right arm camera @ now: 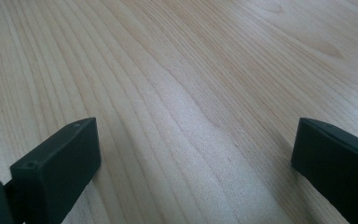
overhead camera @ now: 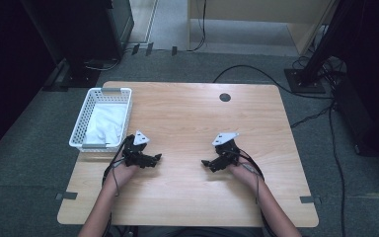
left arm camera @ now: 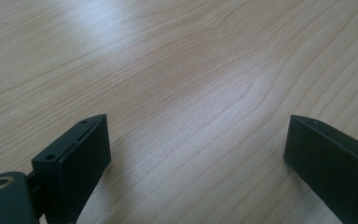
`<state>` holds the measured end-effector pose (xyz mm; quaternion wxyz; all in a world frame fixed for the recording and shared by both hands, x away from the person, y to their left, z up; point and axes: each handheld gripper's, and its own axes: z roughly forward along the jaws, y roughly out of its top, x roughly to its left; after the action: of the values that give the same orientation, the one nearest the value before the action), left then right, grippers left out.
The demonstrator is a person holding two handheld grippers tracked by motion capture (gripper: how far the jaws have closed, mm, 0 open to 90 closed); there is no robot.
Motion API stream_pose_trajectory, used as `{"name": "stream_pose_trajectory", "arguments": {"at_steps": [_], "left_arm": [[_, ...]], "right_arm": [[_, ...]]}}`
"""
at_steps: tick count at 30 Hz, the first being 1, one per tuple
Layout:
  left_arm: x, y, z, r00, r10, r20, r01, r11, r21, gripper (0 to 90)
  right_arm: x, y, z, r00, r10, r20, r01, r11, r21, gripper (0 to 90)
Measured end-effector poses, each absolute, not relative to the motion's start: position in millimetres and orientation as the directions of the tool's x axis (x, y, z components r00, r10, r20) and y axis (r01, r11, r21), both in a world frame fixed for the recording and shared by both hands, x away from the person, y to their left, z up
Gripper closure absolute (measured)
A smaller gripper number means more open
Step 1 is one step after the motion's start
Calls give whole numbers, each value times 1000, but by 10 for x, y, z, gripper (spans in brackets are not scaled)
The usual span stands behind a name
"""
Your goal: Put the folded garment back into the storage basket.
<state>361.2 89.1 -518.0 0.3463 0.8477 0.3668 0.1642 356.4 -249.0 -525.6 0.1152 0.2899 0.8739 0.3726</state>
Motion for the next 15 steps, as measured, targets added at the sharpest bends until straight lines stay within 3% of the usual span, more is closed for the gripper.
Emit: {"name": "stream_pose_trajectory", "arguments": {"at_steps": [15], "left_arm": [[3645,896,-5212,679,734,-1,517,-476,711,27]], "right_arm": [[3558,-2490,-5257,-806,592,13,419,555,718,15]]}}
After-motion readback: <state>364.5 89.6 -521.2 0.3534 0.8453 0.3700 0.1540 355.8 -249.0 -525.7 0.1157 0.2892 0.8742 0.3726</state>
